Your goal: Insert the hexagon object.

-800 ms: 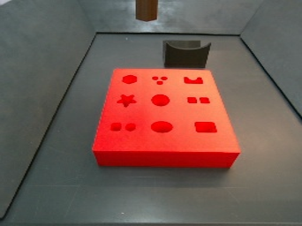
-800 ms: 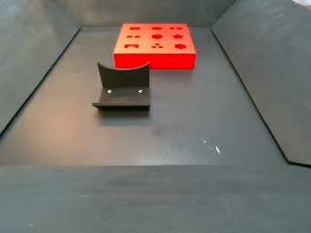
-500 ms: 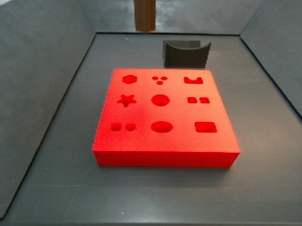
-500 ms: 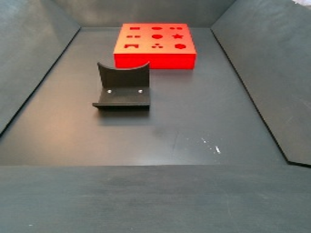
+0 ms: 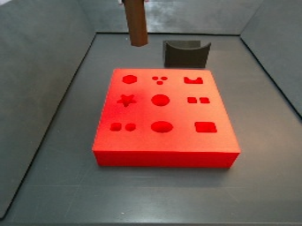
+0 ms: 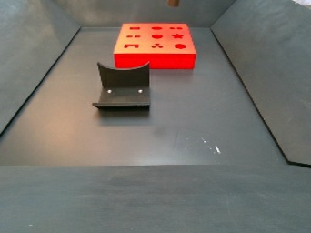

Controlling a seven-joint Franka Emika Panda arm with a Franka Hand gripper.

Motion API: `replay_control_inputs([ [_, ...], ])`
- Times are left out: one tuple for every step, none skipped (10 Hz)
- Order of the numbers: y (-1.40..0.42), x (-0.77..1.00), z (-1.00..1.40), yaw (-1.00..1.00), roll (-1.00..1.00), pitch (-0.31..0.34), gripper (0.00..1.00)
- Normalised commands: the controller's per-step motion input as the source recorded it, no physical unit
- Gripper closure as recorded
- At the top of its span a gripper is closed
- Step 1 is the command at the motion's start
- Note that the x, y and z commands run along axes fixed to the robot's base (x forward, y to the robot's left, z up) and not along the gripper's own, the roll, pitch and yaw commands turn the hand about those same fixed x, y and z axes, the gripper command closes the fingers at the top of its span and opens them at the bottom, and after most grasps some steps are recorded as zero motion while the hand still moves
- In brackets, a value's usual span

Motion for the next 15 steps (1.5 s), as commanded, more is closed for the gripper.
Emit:
replay_control_inputs([
  [0.43,0.02,-0.55,0.29,-0.08,0.239,1.00],
  [0.39,0.00,-0.51,0.30,-0.10,0.250,1.00],
  [0.34,0.00,-0.41,0.23,-0.19,0.271,1.00],
  [0.19,0.00,-0.54,0.14,-0.16,0.240,1.00],
  [0.00,0.00,-0.41,0.00,-0.03,0.066,1.00],
  [0.00,-0.24,-0.29,-0.06,0.12,-0.163,1.00],
  [-0.12,-0.11,-0.23,-0.21,0.26,-0.124,1.00],
  [-0.05,-0.04,-0.17,-0.41,0.08,-0.064,1.00],
  [-0.04,-0.06,-0.20,-0.52,0.01,-0.049,1.00],
  [0.00,-0.01,-0.11,-0.31,0.00,-0.020,1.00],
  [0.00,0.00,-0.45,-0.15,0.00,-0.084,1.00],
  [0.09,0.00,-0.68,-0.15,-0.18,-0.130,1.00],
  [0.14,0.00,-0.62,-0.13,-0.24,-0.147,1.00],
  [0.06,0.00,-0.34,-0.10,-0.16,-0.171,1.00],
  [0.02,-0.02,-0.02,-0.04,-0.02,-0.171,1.00],
])
